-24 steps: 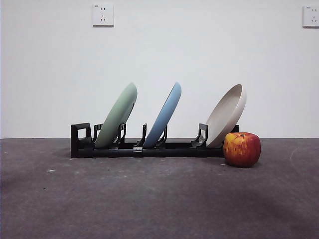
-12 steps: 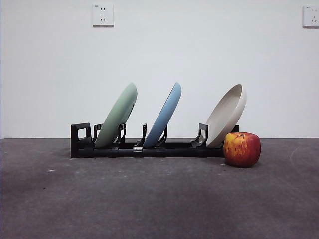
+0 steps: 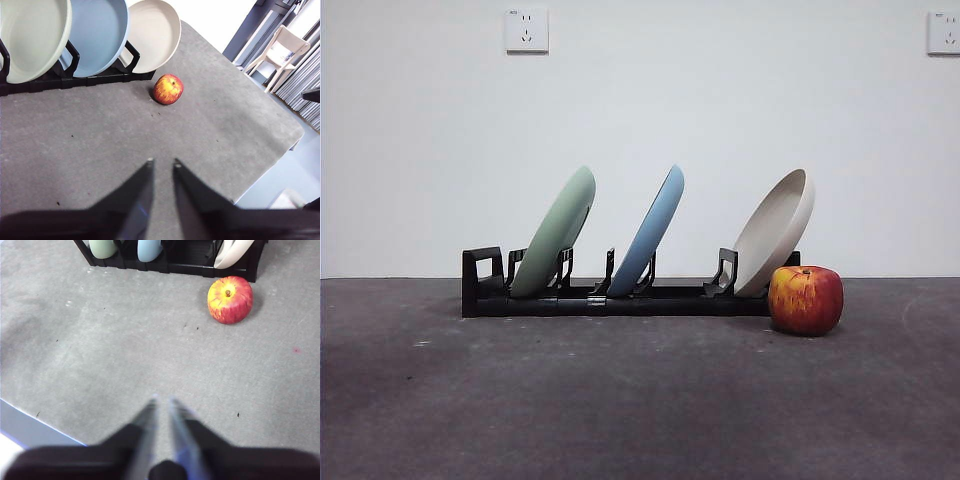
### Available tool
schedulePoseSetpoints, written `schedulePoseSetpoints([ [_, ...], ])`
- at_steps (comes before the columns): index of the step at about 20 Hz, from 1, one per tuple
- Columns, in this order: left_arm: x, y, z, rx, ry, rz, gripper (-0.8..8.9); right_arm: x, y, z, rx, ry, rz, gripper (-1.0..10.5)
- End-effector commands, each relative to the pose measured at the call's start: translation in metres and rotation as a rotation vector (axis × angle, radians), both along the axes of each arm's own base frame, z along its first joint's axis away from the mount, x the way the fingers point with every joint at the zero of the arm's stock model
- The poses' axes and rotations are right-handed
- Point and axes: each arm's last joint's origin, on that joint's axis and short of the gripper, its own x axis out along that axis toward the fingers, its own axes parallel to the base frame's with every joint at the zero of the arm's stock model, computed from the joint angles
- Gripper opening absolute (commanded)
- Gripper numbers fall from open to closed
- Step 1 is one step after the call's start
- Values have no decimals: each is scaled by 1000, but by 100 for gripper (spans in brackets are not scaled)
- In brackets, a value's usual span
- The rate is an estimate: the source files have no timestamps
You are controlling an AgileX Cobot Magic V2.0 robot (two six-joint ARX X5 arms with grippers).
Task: Take the green plate from the plate rack,put the plate on the table,take the apple from the table,put the apple in the plate
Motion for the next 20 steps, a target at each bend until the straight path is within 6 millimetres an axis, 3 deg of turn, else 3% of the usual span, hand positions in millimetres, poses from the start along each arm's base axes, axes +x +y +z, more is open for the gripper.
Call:
schedulePoseSetpoints([
  [1,0,0,1,-27,23,9,697,0,0,1,3,-7,-2,613],
  [2,0,0,2,-27,22,8,693,0,0,1,9,-3,-8,685],
  [7,3,0,10,-22,-18,15,692,0,0,1,12,0,-9,689],
  [11,19,-4,35,-3,-85,5,692,1,0,1,13,7,-9,689],
  [15,56,-16,57,23,-105,-32,692,1,0,1,14,9,-11,689],
  [20,124,-48,65,152,-136,-62,692,1,0,1,14,9,-11,689],
])
